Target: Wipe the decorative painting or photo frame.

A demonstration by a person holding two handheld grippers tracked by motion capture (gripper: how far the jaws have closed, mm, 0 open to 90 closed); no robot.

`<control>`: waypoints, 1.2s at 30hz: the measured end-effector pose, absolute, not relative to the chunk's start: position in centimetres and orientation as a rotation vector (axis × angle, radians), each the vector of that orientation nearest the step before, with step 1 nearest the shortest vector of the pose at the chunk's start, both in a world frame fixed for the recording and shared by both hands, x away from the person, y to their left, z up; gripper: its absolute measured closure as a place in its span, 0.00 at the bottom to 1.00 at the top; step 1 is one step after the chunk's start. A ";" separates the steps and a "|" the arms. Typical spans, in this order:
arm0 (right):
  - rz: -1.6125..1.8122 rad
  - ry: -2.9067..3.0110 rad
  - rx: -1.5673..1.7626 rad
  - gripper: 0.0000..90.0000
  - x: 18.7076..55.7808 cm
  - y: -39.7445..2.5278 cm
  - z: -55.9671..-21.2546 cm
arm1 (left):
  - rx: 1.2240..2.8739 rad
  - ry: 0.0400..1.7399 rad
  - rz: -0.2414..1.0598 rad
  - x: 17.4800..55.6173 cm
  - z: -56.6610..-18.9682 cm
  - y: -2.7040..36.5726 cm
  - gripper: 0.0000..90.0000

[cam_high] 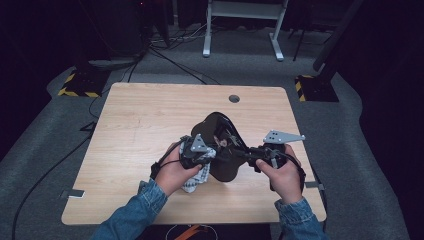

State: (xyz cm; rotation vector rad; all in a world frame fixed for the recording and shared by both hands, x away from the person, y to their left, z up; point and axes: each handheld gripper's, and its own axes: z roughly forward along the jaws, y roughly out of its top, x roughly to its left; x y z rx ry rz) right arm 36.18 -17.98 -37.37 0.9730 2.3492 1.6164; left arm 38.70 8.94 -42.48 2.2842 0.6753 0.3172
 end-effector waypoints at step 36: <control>1.621 2.342 0.987 0.85 36.2 -18.0 -37.4 | 2.295 0.663 0.263 39.0 -43.5 9.0 0.85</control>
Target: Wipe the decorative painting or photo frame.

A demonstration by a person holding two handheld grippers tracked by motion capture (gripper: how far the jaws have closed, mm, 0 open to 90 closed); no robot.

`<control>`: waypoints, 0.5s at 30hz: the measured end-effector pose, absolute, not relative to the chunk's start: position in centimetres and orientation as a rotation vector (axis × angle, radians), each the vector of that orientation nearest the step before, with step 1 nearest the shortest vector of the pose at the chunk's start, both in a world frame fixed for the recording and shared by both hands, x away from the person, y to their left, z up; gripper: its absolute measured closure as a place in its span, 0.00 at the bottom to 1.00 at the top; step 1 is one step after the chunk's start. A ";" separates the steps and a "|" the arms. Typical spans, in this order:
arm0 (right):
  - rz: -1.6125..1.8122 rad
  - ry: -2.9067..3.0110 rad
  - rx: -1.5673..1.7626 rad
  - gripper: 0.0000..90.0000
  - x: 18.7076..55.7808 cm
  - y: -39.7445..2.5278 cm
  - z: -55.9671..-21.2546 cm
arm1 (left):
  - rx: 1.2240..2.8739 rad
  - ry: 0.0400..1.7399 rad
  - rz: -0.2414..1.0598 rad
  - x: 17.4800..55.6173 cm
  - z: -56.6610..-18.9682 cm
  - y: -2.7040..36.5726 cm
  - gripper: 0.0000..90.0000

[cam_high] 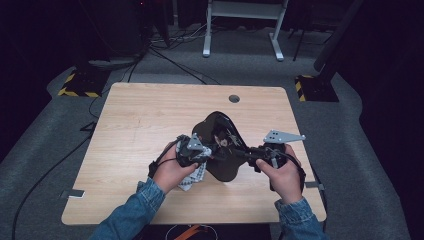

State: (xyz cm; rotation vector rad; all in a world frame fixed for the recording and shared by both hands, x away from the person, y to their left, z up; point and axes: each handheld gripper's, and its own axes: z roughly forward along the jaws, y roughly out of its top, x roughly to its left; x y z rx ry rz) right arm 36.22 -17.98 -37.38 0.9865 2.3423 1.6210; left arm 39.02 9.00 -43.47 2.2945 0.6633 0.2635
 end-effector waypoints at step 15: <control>1.604 2.324 1.005 0.87 36.2 -18.2 -37.3 | 2.311 0.667 0.238 39.1 -44.1 9.0 0.86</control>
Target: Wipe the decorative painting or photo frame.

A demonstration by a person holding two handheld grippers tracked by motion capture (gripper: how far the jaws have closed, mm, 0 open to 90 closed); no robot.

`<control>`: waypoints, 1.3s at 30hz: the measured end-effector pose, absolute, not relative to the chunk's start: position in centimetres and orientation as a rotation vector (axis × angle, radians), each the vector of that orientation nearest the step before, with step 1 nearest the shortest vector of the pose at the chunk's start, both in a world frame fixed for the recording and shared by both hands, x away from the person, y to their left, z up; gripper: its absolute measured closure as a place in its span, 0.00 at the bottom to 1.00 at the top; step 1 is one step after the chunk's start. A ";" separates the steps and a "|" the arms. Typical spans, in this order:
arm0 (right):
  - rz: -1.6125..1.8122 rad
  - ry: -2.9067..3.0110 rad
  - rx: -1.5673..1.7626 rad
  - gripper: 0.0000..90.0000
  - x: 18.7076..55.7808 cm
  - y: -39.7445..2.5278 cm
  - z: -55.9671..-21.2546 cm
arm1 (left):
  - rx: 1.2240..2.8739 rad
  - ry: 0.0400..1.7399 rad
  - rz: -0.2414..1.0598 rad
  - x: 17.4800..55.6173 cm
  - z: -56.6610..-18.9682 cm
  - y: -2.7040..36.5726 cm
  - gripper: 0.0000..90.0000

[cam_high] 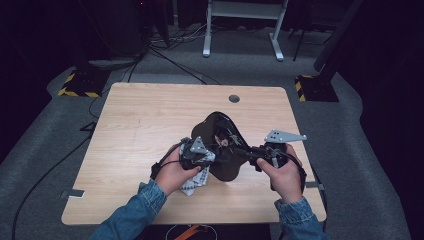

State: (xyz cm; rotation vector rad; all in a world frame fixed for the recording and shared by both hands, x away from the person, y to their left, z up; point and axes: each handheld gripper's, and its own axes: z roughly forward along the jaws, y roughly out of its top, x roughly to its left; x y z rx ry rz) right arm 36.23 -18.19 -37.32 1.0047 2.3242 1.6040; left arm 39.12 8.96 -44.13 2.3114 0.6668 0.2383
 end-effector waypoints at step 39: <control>1.610 2.305 1.020 0.87 36.2 -18.1 -37.4 | 2.326 0.629 0.230 38.6 -44.7 8.0 0.86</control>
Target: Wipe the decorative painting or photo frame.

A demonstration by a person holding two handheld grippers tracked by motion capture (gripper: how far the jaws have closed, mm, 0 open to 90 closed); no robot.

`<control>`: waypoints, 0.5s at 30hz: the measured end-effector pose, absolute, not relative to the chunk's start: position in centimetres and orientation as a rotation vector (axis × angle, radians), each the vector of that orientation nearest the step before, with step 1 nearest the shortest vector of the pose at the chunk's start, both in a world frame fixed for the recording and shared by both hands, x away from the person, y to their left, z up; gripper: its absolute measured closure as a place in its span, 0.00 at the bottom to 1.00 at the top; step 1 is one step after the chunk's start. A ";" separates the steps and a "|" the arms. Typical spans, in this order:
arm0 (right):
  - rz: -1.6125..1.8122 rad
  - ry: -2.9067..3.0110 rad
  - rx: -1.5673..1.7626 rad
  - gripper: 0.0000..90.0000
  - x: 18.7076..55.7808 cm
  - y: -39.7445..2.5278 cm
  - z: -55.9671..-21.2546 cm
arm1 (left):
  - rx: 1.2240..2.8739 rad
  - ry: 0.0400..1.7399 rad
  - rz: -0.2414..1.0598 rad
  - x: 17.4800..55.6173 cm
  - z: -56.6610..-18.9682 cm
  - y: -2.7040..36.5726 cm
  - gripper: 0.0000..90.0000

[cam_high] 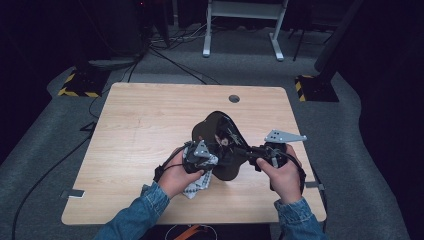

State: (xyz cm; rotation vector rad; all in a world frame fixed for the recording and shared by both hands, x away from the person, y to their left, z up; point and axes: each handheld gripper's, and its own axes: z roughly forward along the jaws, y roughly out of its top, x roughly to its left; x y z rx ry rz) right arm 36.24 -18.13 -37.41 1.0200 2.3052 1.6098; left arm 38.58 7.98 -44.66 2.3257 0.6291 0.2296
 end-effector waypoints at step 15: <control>1.607 2.312 1.013 0.86 36.2 -18.0 -37.4 | 2.313 0.801 0.277 41.7 -45.4 11.4 0.86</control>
